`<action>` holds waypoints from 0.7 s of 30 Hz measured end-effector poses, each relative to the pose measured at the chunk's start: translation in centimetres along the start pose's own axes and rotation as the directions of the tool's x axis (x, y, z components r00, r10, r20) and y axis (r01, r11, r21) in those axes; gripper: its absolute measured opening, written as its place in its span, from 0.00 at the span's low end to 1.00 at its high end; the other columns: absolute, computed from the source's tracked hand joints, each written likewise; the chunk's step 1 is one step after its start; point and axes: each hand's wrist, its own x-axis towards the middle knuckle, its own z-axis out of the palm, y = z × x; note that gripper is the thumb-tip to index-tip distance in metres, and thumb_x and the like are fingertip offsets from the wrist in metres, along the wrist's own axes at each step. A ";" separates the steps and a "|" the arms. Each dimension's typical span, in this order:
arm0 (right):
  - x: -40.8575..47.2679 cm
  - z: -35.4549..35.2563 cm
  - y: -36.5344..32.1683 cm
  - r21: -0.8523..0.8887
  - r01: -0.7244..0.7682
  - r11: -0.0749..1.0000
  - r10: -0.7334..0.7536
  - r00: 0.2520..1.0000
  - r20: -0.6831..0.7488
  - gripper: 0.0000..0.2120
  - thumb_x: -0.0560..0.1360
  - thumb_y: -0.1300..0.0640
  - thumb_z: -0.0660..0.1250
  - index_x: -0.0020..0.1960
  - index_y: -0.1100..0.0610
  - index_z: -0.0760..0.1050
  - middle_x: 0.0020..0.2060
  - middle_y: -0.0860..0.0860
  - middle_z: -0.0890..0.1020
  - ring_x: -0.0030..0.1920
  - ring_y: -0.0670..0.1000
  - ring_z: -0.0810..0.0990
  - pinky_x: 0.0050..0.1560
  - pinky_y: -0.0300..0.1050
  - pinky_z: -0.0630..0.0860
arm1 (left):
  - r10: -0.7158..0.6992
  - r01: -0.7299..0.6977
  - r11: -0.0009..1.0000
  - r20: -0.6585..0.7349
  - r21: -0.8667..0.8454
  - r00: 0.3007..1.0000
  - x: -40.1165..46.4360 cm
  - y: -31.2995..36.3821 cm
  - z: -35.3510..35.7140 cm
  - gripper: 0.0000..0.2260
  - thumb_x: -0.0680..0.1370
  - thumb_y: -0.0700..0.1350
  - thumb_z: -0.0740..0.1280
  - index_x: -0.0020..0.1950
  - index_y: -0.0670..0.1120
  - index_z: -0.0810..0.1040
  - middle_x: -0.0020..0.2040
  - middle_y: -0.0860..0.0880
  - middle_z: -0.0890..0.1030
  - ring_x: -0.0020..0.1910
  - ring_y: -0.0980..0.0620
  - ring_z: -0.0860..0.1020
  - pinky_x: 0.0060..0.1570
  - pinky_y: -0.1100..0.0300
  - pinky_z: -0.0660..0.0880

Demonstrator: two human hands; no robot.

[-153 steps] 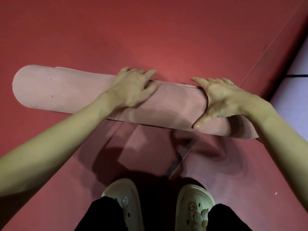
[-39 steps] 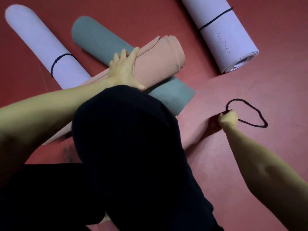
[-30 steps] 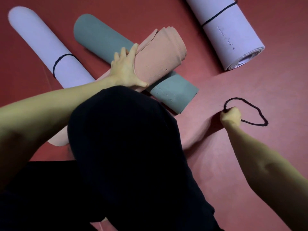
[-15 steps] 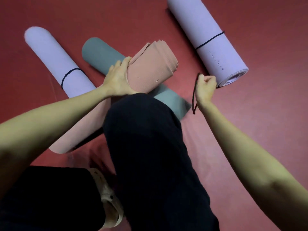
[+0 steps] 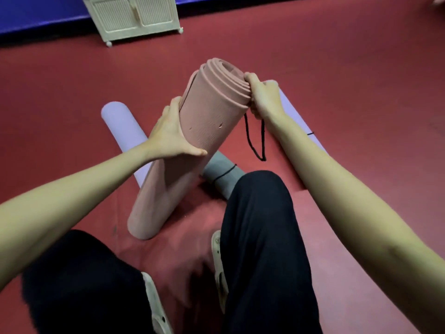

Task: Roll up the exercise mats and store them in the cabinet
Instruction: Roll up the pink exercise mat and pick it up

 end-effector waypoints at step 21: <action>-8.9 9.1 -12.5 -0.446 0.268 0.854 -0.249 0.963 0.101 0.22 0.72 0.37 0.60 0.31 0.53 0.64 0.30 0.50 0.71 0.36 0.57 0.71 0.38 0.46 0.66 | -0.049 -0.015 0.944 -0.182 -0.331 0.982 -8.2 0.0 -11.3 0.55 0.54 0.51 0.85 0.74 0.45 0.59 0.69 0.55 0.67 0.67 0.61 0.68 0.63 0.71 0.66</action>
